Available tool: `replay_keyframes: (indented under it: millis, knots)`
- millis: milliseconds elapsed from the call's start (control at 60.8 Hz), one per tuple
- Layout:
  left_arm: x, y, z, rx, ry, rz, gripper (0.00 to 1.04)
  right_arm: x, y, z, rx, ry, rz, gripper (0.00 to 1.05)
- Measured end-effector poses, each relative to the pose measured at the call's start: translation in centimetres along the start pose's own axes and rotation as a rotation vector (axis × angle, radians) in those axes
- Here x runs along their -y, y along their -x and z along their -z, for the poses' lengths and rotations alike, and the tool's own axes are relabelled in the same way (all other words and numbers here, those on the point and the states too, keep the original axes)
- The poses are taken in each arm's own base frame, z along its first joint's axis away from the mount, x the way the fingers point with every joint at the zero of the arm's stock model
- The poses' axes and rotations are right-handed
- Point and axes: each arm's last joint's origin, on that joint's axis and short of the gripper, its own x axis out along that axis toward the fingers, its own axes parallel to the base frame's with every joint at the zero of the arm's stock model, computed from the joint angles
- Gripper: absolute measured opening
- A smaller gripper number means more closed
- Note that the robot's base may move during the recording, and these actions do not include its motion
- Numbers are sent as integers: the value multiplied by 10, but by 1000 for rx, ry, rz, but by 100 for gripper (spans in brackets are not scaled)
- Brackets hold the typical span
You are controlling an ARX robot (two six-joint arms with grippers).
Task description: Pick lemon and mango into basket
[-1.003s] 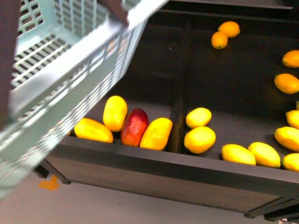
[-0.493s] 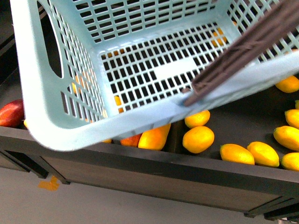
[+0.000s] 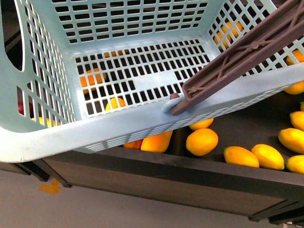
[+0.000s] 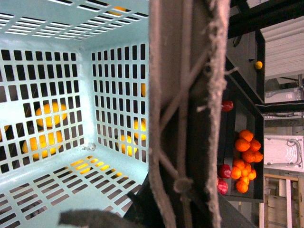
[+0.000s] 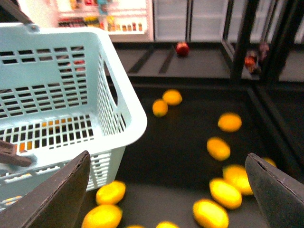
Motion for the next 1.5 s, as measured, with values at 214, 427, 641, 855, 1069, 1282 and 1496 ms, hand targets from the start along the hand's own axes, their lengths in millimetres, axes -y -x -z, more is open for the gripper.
replay_keyframes:
  millis: [214,427,641,855,1069,1282,1496]
  knots:
    - [-1,0,-1,7,3,-6,5,34,-22,0,-338,-389,316,96]
    - [-1,0,-1,10,1,-8,5,70,-77,-5,-328,-383,399,96]
    - [-1,0,-1,6,2,-6,5,104,-151,14,-435,-310,412,96]
    - [-1,0,-1,9,1,-8,5,130,-220,67,-632,-208,444,96]
    - [-1,0,-1,10,1,-8,5,138,-271,107,-739,-151,394,96]
    - [-1,0,-1,9,2,-7,5,132,-303,133,-795,-119,308,96]
    - [-1,0,-1,10,1,-8,5,132,-331,147,-828,-67,282,96]
